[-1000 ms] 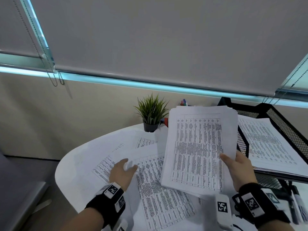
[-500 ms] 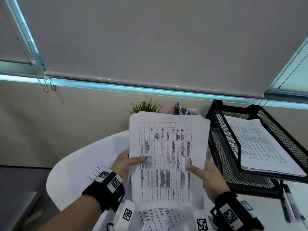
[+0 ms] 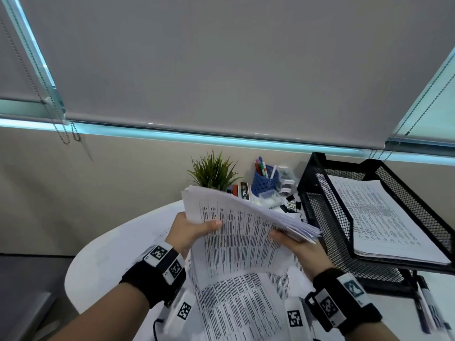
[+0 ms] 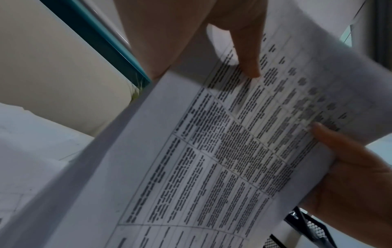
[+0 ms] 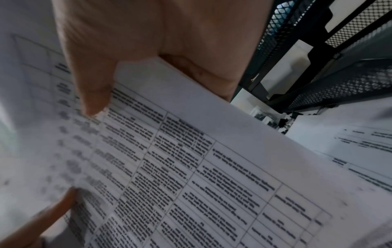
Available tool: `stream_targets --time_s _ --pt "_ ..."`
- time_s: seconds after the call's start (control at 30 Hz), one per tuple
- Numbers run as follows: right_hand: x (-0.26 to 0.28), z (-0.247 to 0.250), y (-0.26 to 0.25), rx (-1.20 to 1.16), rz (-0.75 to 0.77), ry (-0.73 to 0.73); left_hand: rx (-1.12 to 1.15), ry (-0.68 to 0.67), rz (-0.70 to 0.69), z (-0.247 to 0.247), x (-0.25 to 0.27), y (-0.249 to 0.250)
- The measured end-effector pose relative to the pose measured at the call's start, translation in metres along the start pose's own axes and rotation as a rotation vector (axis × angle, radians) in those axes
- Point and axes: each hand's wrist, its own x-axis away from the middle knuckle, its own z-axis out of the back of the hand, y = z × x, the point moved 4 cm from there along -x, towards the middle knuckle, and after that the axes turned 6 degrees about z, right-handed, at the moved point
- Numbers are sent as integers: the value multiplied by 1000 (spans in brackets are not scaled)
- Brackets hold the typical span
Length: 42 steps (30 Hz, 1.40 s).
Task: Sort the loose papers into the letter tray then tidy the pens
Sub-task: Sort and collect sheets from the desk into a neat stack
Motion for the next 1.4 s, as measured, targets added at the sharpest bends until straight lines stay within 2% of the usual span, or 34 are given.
stream_targets --time_s 0.2,0.33,0.4,0.57,0.7,0.9,1.07,1.17,1.3,1.4 --pt "-2 6 -15 24 124 55 25 22 -111 -10 7 16" --pt "2 7 -30 86 257 25 5 24 -65 -11 4 11" --pt "3 6 -29 95 258 12 -20 31 -53 -13 2 8" --pt "-2 11 -32 41 248 138 24 62 -70 -24 3 20" --pt "-5 15 -47 -57 272 131 92 106 -114 -25 3 32" --pt "2 16 -23 -98 178 138 43 132 -100 -23 14 13" --pt "3 17 10 -82 69 114 -39 92 -3 -19 10 -9" --pt "1 12 15 -111 18 127 -13 120 15 -21 9 -13" --pt "0 14 14 -177 25 182 40 130 -7 -26 10 -14" --pt "5 11 23 -145 5 193 15 145 36 -24 12 -27"
